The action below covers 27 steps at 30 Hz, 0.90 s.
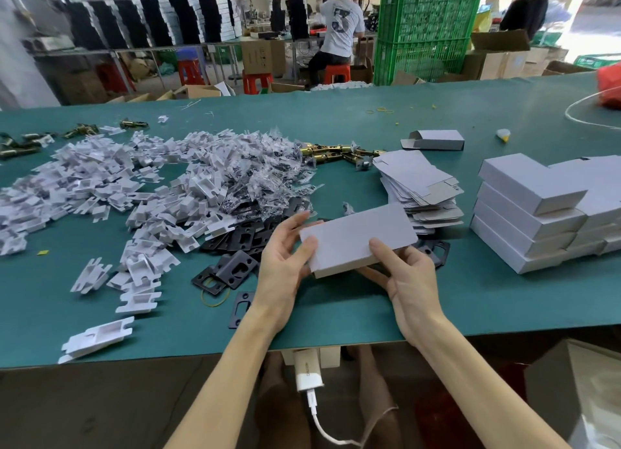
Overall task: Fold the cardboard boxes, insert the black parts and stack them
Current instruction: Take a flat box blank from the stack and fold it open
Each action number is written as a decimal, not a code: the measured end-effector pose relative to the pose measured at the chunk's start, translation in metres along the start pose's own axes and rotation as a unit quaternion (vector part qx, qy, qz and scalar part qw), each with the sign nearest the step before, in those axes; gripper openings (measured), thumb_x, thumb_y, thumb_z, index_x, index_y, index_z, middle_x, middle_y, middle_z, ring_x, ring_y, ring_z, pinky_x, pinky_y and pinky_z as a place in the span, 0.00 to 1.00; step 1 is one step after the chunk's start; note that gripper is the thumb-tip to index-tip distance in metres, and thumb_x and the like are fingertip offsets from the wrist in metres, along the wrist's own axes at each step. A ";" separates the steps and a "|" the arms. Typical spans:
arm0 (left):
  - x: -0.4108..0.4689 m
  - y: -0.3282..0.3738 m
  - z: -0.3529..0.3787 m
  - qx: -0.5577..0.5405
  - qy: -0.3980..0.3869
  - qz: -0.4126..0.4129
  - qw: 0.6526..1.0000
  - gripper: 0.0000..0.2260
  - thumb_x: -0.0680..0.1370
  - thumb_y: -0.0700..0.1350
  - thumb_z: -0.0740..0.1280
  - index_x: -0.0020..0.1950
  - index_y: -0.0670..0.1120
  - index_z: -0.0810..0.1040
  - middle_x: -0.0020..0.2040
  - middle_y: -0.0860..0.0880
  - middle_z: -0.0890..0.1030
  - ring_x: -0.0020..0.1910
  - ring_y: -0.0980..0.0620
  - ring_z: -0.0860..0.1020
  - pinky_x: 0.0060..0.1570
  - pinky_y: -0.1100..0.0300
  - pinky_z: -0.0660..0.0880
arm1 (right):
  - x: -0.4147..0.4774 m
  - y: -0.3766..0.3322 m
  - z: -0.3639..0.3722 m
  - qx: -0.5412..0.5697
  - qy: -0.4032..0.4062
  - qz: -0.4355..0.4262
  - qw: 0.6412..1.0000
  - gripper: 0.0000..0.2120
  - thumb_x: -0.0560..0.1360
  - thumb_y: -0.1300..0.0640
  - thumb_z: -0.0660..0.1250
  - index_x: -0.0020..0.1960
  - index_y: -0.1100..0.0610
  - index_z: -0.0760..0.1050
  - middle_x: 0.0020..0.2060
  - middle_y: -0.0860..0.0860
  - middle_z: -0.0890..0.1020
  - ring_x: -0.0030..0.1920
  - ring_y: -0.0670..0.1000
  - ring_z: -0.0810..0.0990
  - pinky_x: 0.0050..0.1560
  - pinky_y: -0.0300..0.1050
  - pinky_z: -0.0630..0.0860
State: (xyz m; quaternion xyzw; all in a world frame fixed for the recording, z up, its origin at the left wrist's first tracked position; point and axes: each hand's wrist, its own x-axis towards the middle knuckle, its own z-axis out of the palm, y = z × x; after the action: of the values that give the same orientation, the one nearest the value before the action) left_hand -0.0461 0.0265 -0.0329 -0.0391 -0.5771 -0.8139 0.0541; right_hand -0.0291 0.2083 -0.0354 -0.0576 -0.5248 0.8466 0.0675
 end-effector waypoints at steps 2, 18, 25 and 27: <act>0.001 0.001 -0.002 -0.016 0.015 -0.020 1.000 0.15 0.84 0.38 0.65 0.71 0.45 0.76 0.64 0.50 0.84 0.61 0.52 0.82 0.53 0.59 0.82 | 0.000 -0.001 0.002 -0.007 -0.007 0.006 1.000 0.17 0.70 0.54 0.76 0.54 0.63 0.82 0.50 0.54 0.87 0.54 0.52 0.85 0.53 0.52 0.84; 0.006 0.007 -0.005 -0.079 0.026 -0.079 0.993 0.15 0.86 0.42 0.61 0.72 0.44 0.74 0.62 0.48 0.85 0.57 0.53 0.84 0.51 0.59 0.82 | -0.004 -0.002 -0.004 0.001 -0.122 0.018 0.992 0.17 0.73 0.57 0.73 0.60 0.62 0.81 0.57 0.58 0.85 0.59 0.56 0.84 0.57 0.50 0.82; 0.004 0.001 -0.003 -0.020 0.011 -0.056 0.998 0.17 0.88 0.49 0.58 0.69 0.43 0.78 0.62 0.45 0.85 0.59 0.51 0.83 0.59 0.56 0.80 | -0.008 -0.001 0.001 -0.022 -0.129 -0.005 0.991 0.11 0.72 0.56 0.74 0.54 0.55 0.86 0.55 0.56 0.86 0.57 0.55 0.85 0.57 0.48 0.82; 0.003 -0.001 -0.004 0.031 0.003 -0.041 0.999 0.16 0.87 0.47 0.60 0.73 0.46 0.75 0.65 0.49 0.83 0.61 0.53 0.81 0.63 0.56 0.78 | -0.007 -0.001 0.001 -0.023 -0.130 -0.005 0.991 0.11 0.72 0.55 0.74 0.54 0.55 0.86 0.55 0.57 0.86 0.56 0.55 0.85 0.57 0.47 0.81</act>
State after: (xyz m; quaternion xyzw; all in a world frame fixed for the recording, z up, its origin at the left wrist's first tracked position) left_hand -0.0488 0.0231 -0.0344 -0.0110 -0.6031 -0.7972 0.0234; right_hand -0.0219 0.2070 -0.0339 0.0536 -0.5489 0.8342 0.0019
